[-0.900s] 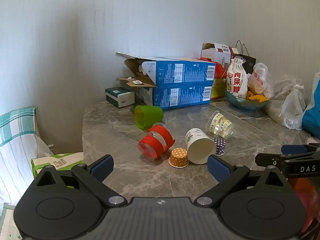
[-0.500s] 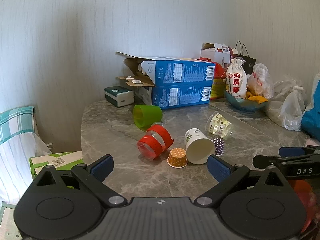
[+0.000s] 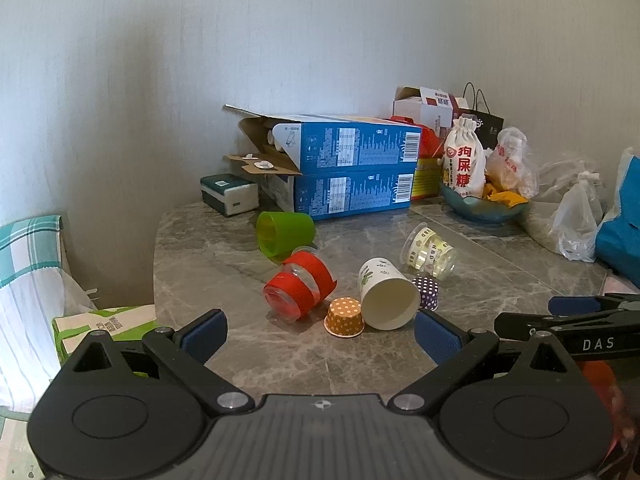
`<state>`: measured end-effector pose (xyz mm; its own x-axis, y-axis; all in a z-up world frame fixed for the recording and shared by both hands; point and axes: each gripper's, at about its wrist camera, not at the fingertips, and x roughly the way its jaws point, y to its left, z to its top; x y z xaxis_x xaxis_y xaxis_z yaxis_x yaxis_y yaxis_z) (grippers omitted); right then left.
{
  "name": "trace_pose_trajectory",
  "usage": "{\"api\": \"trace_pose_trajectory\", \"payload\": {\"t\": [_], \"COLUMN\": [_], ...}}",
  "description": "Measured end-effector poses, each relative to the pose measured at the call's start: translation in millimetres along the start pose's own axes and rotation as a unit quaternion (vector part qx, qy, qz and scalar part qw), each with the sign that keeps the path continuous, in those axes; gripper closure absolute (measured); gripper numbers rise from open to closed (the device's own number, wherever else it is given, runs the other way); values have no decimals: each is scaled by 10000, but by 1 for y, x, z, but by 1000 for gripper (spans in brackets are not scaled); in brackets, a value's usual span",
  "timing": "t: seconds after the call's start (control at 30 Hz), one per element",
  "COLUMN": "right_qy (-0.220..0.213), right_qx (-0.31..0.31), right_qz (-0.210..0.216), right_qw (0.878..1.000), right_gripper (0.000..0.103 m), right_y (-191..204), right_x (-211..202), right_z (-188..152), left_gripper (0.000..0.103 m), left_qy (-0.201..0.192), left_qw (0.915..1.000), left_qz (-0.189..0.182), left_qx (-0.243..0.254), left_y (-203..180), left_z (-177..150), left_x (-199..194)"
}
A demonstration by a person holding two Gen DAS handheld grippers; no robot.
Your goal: Flip cup upright
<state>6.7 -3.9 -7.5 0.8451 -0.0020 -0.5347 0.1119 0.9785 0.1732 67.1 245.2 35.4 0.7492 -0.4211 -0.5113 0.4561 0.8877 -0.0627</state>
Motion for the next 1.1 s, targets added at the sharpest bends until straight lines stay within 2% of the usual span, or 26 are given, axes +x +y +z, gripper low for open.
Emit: {"api": "trace_pose_trajectory", "payload": {"t": [0.6,1.1], "right_qy": [76,205], "right_qx": [32,94], "right_qz": [44,134], "right_qw": [10000,9997], "right_gripper": [1,1], "right_y": [-4,-11], "right_x": [5,20], "right_z": [-1,2], "left_gripper": [2,2], "left_qy": [63,249], "left_qw": [10000,9997], "left_qz": [-12,-18], "left_qx": [-15,-70], "left_y": [0,3], "left_z": [-2,2], "left_x": [5,32]}}
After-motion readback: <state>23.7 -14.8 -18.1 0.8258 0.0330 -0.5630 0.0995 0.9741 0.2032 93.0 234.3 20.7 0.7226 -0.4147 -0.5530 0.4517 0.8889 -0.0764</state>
